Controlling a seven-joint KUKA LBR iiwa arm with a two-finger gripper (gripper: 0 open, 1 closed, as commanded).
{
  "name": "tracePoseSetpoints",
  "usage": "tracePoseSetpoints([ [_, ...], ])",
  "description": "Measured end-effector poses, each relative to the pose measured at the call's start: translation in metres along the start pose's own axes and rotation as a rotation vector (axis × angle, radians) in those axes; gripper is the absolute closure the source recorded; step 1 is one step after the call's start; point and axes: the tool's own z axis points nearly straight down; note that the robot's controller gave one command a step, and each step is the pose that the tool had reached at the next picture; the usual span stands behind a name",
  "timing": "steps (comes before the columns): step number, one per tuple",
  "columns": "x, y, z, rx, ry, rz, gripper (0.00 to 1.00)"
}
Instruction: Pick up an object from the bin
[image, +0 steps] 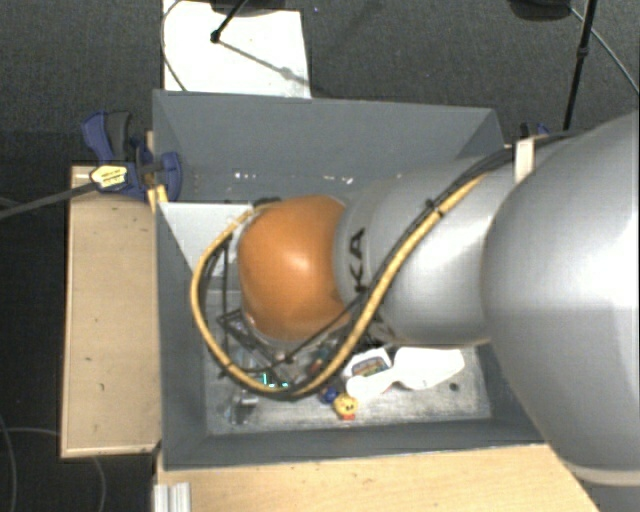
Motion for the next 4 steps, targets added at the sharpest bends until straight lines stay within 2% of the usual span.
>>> tracePoseSetpoints([
  [1, -0.002, -0.001, -0.004, -0.002, -0.007, 0.004, 0.00],
  [2, -0.029, -0.022, -0.051, -0.002, -0.010, -0.211, 1.00],
  [3, -0.028, -0.022, -0.050, -0.002, -0.009, -0.207, 0.00],
  [4, -0.028, -0.022, -0.050, -0.002, -0.008, -0.206, 0.00],
])
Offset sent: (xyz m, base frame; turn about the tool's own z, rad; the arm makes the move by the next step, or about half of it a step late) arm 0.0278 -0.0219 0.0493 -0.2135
